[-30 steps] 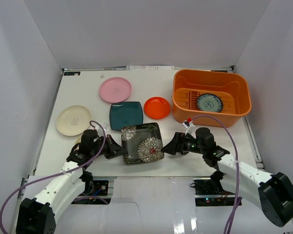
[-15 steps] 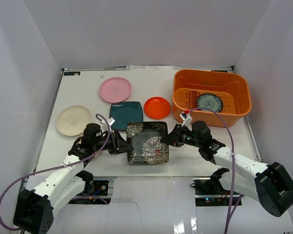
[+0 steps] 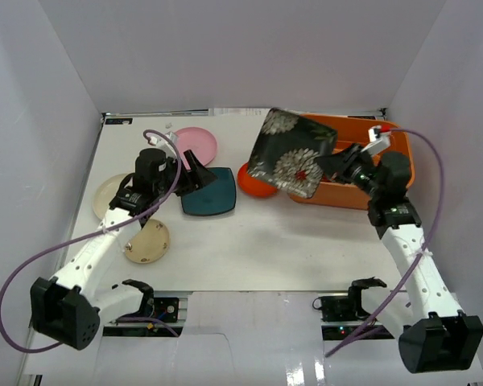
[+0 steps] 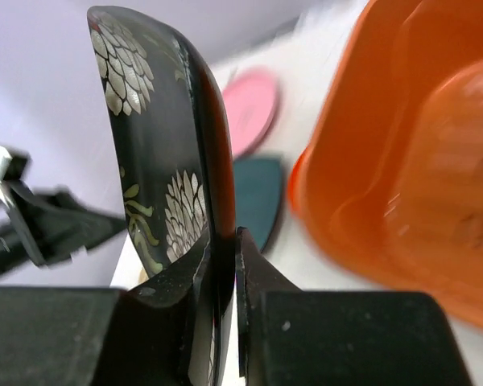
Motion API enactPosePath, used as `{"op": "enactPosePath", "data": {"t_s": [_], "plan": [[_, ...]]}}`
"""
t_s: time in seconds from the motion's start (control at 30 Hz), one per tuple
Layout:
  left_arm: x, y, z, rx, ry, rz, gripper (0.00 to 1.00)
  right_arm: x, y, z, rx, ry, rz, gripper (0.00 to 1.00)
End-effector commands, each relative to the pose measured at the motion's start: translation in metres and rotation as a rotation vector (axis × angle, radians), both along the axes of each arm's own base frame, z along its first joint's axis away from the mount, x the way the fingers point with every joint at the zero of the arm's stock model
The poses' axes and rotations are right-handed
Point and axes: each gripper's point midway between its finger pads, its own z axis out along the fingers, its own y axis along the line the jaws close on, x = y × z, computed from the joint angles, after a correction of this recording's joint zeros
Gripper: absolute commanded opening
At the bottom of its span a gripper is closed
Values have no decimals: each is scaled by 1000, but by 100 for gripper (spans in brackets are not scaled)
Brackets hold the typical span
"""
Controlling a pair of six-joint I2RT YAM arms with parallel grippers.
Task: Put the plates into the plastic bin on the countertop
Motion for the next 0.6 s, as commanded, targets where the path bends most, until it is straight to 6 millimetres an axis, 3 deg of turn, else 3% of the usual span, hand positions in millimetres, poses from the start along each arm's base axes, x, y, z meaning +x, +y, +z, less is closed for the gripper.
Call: {"op": "enactPosePath", "data": {"t_s": [0.0, 0.03, 0.13, 0.2, 0.27, 0.3, 0.57], "plan": [[38, 51, -54, 174, 122, 239, 77, 22, -53, 83, 15, -208, -132, 8], [42, 58, -59, 176, 139, 259, 76, 34, -85, 81, -3, -202, -227, 8], [55, 97, -83, 159, 193, 377, 75, 53, -132, 63, -16, -145, -366, 8], [60, 124, -99, 128, 231, 443, 75, 68, -149, 42, -38, -84, -418, 8], [60, 130, -114, 106, 273, 446, 74, 79, -160, 30, -77, -57, -445, 8], [64, 131, -124, 100, 299, 443, 74, 89, -170, 14, -94, -6, -482, 8], [70, 107, -161, 42, 427, 318, 72, 129, -197, -26, -161, 114, -555, 8]]}}
